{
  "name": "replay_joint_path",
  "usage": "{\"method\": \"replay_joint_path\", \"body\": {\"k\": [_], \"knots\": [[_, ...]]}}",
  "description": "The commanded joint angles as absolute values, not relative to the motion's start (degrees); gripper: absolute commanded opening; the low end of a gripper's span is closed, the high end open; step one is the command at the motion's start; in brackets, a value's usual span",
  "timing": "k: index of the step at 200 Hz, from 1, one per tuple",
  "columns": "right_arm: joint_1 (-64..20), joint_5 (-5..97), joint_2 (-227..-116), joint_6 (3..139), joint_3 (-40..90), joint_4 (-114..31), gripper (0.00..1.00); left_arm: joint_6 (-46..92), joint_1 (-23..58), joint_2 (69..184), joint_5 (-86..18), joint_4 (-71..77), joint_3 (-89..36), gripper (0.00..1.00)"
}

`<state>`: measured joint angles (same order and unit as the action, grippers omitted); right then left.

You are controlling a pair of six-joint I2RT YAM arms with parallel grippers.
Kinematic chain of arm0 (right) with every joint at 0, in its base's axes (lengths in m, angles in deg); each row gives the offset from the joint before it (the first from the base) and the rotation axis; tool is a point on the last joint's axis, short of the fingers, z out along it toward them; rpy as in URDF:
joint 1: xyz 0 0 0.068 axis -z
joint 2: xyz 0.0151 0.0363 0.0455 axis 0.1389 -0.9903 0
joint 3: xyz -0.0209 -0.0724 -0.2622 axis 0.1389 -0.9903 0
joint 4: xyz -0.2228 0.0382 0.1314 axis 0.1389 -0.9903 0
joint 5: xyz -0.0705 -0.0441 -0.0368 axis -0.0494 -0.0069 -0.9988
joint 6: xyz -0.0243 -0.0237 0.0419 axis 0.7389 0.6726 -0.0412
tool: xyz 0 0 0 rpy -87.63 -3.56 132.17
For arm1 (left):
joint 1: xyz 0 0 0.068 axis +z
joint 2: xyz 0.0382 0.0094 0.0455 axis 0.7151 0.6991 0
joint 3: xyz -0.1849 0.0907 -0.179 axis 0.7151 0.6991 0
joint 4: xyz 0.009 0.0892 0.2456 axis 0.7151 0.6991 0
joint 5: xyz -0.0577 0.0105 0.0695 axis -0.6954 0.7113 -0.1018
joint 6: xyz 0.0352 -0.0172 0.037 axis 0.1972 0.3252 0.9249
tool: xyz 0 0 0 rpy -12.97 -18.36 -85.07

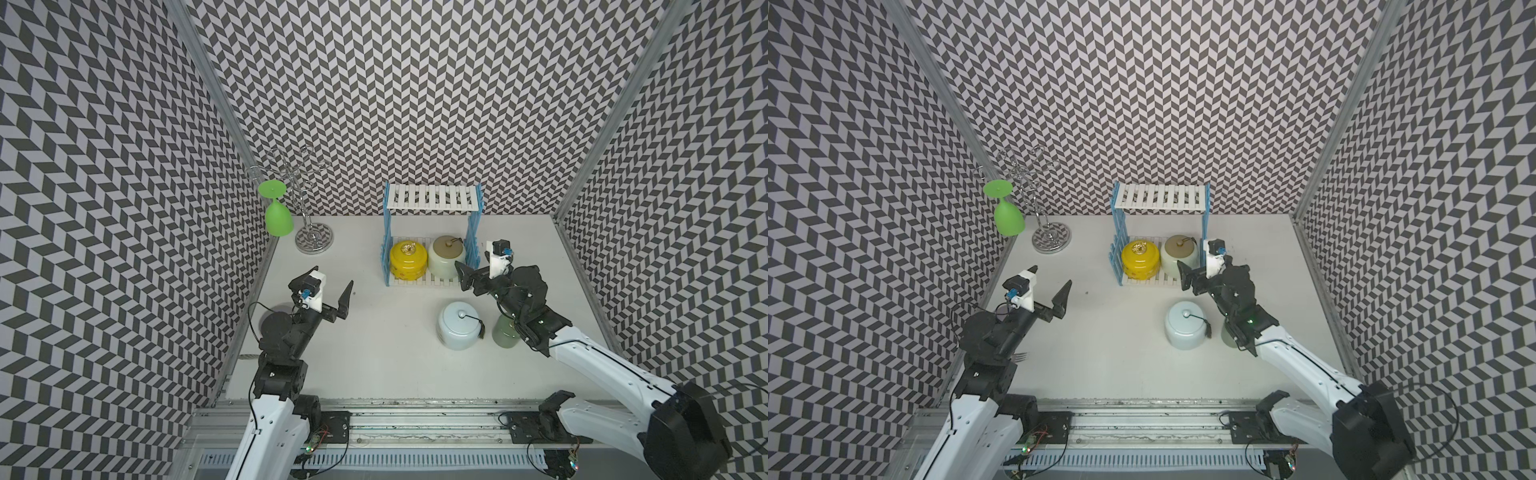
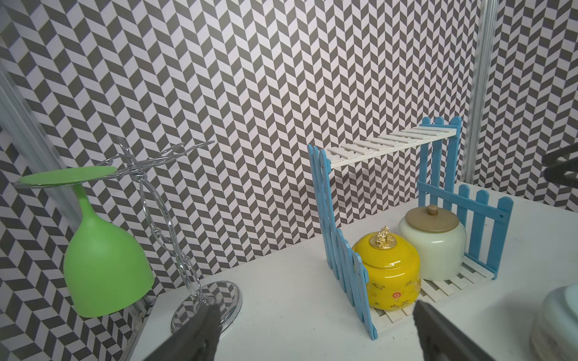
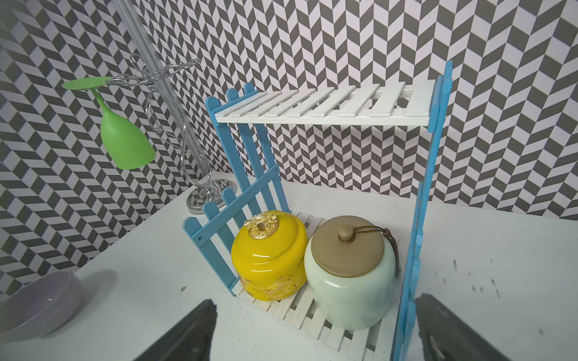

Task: Remove the tea canisters from the shelf
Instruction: Pick up the tea canister from the shelf.

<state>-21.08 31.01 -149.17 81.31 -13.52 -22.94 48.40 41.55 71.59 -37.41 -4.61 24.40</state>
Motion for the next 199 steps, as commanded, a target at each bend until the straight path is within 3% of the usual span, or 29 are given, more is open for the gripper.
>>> {"method": "replay_joint_path", "body": {"k": [1,92,199], "knots": [[-21.5,29.2,-152.3,79.9,-11.2,-15.6,1.00,46.2,42.6,70.5,-35.8,-5.1,25.7,1.00],[-21.8,23.4,-173.4,79.3,3.3,-16.0,0.97,46.2,43.1,70.1,-34.1,-5.9,26.0,1.00],[-22.0,11.5,-187.5,77.1,7.1,-7.1,0.87,46.2,42.5,70.2,-33.5,-6.4,26.4,1.00]]}}
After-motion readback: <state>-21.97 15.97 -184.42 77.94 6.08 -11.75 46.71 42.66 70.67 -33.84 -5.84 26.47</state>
